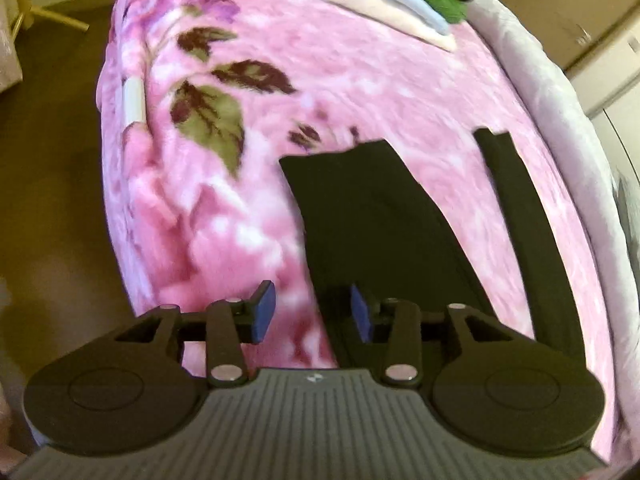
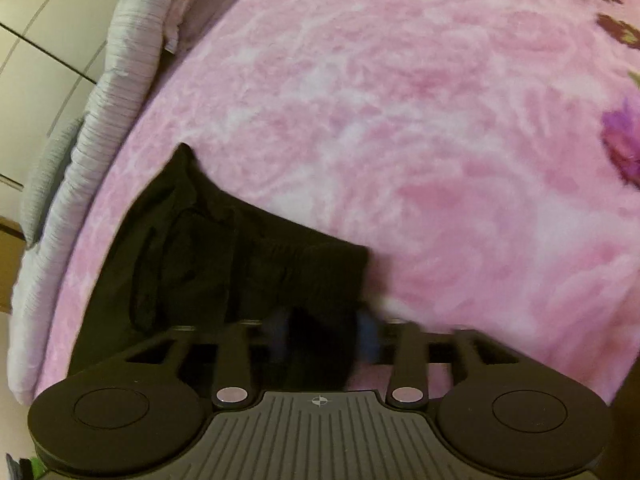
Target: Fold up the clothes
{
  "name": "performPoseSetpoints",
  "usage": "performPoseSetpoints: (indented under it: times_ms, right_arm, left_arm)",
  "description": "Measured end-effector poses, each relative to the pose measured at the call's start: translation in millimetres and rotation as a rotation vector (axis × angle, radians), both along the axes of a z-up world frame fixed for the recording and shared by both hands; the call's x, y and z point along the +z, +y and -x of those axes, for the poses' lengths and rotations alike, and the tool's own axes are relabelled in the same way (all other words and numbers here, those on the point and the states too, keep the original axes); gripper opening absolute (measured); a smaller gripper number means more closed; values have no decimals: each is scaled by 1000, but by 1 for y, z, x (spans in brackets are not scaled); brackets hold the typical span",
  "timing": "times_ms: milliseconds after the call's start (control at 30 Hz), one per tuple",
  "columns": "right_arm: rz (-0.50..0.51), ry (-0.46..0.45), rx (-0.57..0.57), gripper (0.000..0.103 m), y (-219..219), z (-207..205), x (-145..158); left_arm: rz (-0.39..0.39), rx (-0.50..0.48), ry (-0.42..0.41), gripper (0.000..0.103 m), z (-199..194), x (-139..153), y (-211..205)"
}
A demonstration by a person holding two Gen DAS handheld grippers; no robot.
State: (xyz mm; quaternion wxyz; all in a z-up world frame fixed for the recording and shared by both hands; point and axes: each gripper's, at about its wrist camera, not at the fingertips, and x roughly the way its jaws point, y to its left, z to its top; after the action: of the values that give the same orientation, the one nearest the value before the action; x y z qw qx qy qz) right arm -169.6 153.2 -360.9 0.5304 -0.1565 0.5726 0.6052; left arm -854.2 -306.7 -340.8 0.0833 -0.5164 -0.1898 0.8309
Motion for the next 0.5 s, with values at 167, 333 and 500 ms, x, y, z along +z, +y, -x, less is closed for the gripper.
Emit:
performPoseSetpoints:
  times_ms: [167, 333, 500]
  right_arm:
    - [61, -111, -40, 11, 5, 14, 6]
    - [21, -202, -38, 7, -10, 23, 29]
    - [108, -254, -62, 20, -19, 19, 19]
  left_arm:
    - [105, -144, 66, 0, 18, 7, 9]
    - [215, -320, 131, 2, 24, 13, 17]
    - [262, -337, 115, 11, 26, 13, 14]
